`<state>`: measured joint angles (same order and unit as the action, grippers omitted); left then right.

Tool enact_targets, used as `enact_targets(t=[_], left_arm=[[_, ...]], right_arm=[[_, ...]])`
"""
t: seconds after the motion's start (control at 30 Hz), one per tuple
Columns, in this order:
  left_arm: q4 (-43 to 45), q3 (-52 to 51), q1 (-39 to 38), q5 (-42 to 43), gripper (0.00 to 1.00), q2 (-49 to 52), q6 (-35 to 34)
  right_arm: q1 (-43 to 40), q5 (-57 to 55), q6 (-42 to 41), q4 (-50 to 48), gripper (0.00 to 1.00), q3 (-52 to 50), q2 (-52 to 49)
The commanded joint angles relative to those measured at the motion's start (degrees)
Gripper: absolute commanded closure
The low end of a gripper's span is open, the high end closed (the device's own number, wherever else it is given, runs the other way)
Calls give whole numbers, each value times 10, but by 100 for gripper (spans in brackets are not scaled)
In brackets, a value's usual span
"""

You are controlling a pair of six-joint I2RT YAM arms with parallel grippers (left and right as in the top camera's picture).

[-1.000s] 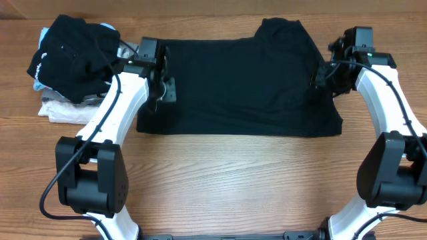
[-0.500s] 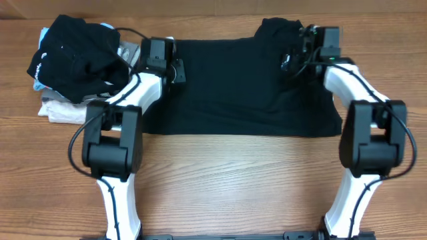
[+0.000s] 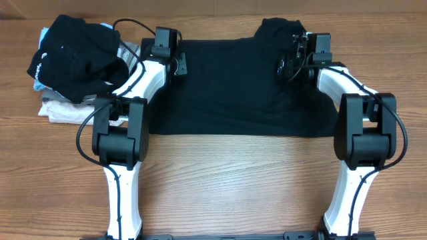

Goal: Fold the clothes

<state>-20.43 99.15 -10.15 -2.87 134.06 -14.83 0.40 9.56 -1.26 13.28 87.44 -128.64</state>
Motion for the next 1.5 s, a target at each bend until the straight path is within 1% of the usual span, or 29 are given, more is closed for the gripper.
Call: enact_targets(t=[0.0,0.17,0.33,0.43,0.57,0.73,0.77,0.93,1.17,1.27,1.47], left_arm=[[-5,9,-2,-28,65,12,7],[-44,9,-2,-20,65,16,7],[-132,7,-3,-18,64,24,7],[-177,7,-3,-15,64,29,7],[-235,7,-3,-15,64,49,7],[-288,6,-4,-4,73,81,7],[-299,5,-4,0,76,87,5],[-313,8,-4,1,78,87,5],[-388,47,-4,10,78,87,5],[-400,47,-4,10,80,87,4],[-412,55,-4,13,81,87,5]], right_arm=[[-2,-12,2,-3,18,7,-2],[-2,-12,2,24,18,7,-3],[-2,-50,0,103,17,7,-3],[-3,-61,0,144,14,7,-3],[-16,-61,-9,210,14,7,-3],[-43,-61,-20,285,14,7,-3],[-51,-60,-25,305,14,7,-3],[-62,-50,-32,323,15,7,-2],[-63,-50,-55,367,20,7,-2],[-64,-50,-65,380,21,7,-2],[-77,-48,-84,385,21,7,9]])
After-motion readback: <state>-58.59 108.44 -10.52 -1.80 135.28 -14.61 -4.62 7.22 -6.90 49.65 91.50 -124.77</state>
